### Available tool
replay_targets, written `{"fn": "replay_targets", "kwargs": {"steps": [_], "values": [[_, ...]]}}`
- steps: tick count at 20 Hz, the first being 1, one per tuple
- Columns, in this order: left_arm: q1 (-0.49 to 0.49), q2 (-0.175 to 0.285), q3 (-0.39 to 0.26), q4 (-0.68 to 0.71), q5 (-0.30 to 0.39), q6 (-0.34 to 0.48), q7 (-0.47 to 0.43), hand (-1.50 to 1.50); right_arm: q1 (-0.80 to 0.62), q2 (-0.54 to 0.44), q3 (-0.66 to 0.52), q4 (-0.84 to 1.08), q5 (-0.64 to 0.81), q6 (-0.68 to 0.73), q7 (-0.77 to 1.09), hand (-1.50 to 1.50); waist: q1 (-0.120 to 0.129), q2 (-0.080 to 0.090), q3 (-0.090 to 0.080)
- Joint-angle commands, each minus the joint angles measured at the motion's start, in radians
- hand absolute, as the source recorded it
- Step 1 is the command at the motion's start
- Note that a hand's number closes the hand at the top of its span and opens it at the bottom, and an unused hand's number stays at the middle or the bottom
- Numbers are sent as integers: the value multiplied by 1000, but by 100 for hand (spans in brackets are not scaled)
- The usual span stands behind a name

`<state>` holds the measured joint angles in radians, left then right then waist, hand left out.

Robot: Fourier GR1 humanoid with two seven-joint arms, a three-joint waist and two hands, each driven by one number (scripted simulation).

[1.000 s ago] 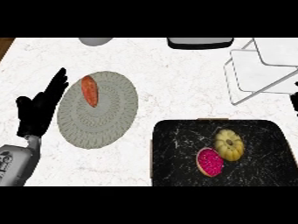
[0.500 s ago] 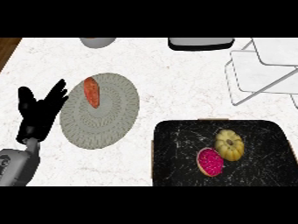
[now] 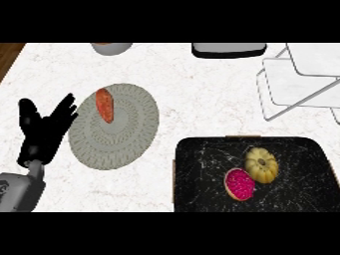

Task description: Pick the squash from the tray and place it in the tiered shelf

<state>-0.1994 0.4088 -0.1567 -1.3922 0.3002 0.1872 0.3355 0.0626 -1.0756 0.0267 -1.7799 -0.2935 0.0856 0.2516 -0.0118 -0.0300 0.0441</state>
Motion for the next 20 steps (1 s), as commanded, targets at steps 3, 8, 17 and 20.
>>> {"fn": "replay_targets", "kwargs": {"steps": [3, 8, 17, 20], "values": [[78, -79, -13, 47, 35, 23, -5, 0, -32, -94, 60, -175, 3, 33, 233, -150, 21, 29, -54], [94, -58, -16, 27, 36, 16, -35, 0, -74, -85, 115, -244, 67, -66, 448, -150, 49, 33, -51], [82, -65, -52, 8, 42, 16, -22, 0, -188, -62, 274, -294, 187, -112, 763, -150, 86, 43, -50], [75, -32, -48, -3, 41, 6, -4, 0, -223, -32, 348, -300, 212, -94, 836, -150, 90, 43, -49]]}}
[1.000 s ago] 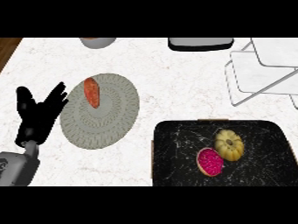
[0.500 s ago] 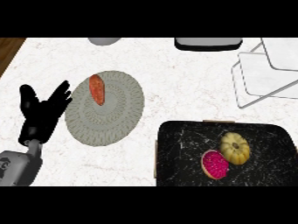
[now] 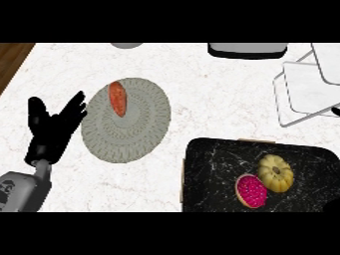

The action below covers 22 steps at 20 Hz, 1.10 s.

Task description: Pick the squash from the tray and place it in the tiered shelf

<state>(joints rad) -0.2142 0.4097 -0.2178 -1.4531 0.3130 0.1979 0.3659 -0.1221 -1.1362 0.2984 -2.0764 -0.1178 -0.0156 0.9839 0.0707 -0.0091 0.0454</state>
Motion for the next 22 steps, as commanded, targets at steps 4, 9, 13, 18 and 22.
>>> {"fn": "replay_targets", "kwargs": {"steps": [4, 9, 13, 18, 22], "values": [[72, -28, 25, 74, 47, -13, -25, 0, -99, 71, 150, 18, 92, 19, 162, -150, 11, 25, -51], [86, -45, 8, 68, 37, 14, -39, 0, -136, 91, 205, 45, 129, 36, 231, -150, -11, 19, -51], [109, -35, 17, 78, 42, 23, -52, 0, -124, 126, 279, 62, 231, 12, 240, -150, -24, 15, -50], [128, -12, 17, 48, 61, 6, -45, 0, -153, 191, 319, 97, 282, 7, 269, -150, -28, 12, -49], [111, -25, 10, 63, 50, 28, -52, 0, -175, 270, 372, 147, 347, -7, 286, -150, -30, 16, -50]]}}
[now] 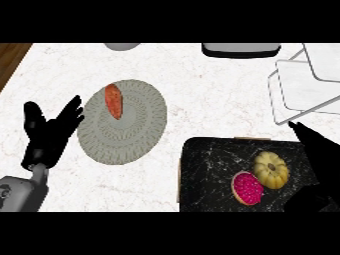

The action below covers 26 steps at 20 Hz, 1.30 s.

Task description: Pick the squash from the tray and place it in the tiered shelf

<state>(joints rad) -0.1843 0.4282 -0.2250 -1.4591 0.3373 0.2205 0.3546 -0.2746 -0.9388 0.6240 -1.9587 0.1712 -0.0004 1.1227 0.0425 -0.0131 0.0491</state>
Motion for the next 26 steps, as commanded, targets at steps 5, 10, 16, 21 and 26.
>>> {"fn": "replay_targets", "kwargs": {"steps": [5, 10, 16, 21, 26], "values": [[115, -36, 3, 48, 32, 2, -38, 0, -12, 97, 61, 129, 125, -28, 95, -150, -10, 18, -51], [117, -24, 16, 44, 40, 2, -47, 0, -30, 131, 78, 167, 171, -4, 119, -150, -17, 16, -52], [126, -42, 6, 55, 32, 21, -69, 0, -59, 200, 77, 231, 231, -18, 72, -150, -25, 17, -52], [99, -40, 6, 42, 32, 41, -42, 0, -55, 252, 78, 302, 274, -37, 10, -150, -30, 18, -50], [104, -30, 21, 64, 57, 19, -62, 0, -54, 300, 72, 363, 269, -23, -34, -150, -24, 21, -51]]}}
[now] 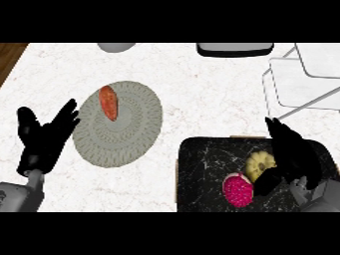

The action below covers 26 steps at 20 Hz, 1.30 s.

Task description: Pick the squash from the tray and place it in the tiered shelf

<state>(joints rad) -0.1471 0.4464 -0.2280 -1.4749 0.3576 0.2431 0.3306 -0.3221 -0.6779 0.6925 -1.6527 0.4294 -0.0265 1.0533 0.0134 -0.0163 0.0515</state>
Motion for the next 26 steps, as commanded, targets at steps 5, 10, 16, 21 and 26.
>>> {"fn": "replay_targets", "kwargs": {"steps": [5, 10, 16, 21, 26], "values": [[50, -49, 2, 73, 26, 5, -26, 0, -16, 38, 78, 76, -42, 136, -43, 150, 11, 25, -53], [53, -43, 13, 63, 48, -1, -26, 0, -21, 79, 64, 45, -27, 100, -72, 150, 1, 20, -52], [78, -33, 25, 71, 69, -11, -47, 0, 55, 65, -16, 3, -128, 20, -340, 150, -8, 21, -51], [109, -19, 24, 76, 72, -17, -62, 0, 92, 21, -78, -76, -143, -34, -494, 150, -23, 14, -52], [113, -6, 37, 78, 73, 9, -54, 0, 83, 9, -170, -255, -131, -117, -489, 150, -44, 4, -54]]}}
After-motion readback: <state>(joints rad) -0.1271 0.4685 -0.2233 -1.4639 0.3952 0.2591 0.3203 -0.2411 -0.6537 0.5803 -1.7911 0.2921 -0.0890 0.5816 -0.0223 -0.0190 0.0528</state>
